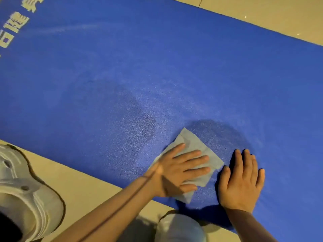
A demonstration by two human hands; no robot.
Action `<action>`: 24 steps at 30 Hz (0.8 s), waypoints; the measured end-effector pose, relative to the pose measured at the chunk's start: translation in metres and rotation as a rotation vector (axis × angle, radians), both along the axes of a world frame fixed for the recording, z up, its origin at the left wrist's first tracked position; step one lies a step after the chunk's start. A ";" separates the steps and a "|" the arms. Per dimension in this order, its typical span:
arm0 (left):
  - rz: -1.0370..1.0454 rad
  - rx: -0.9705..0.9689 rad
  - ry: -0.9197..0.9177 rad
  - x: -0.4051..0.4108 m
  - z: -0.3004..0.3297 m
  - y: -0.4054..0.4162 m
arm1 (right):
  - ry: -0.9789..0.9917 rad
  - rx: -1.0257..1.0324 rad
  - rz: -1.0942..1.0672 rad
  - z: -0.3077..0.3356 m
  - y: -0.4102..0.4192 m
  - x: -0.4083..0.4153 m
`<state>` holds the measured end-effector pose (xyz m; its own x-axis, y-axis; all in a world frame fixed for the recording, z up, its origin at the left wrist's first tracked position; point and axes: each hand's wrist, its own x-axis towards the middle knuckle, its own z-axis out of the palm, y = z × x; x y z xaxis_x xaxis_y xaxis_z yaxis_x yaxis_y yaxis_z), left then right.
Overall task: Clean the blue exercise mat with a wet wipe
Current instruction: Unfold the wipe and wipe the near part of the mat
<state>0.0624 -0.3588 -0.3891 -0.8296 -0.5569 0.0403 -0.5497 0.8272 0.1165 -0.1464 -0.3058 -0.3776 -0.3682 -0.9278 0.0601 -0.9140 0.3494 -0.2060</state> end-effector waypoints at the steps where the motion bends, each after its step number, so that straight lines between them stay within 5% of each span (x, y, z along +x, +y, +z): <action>1: 0.040 0.014 -0.003 0.017 0.001 -0.005 | -0.008 0.004 -0.004 0.000 0.000 0.000; 5: 0.380 0.048 -0.034 0.110 0.010 -0.012 | -0.023 -0.001 -0.007 0.000 -0.002 0.002; 8: 0.886 0.134 -0.047 0.172 0.016 -0.010 | -0.017 -0.014 -0.006 0.000 -0.001 0.000; 12: 1.355 0.138 -0.036 0.133 0.009 -0.007 | -0.019 -0.014 -0.009 0.000 -0.003 0.002; 20: 0.467 0.092 -0.081 -0.028 0.009 0.043 | -0.020 -0.009 -0.011 0.000 -0.001 0.002; 24: 0.195 0.062 0.018 -0.051 0.004 0.010 | -0.014 -0.019 -0.003 -0.002 0.000 0.001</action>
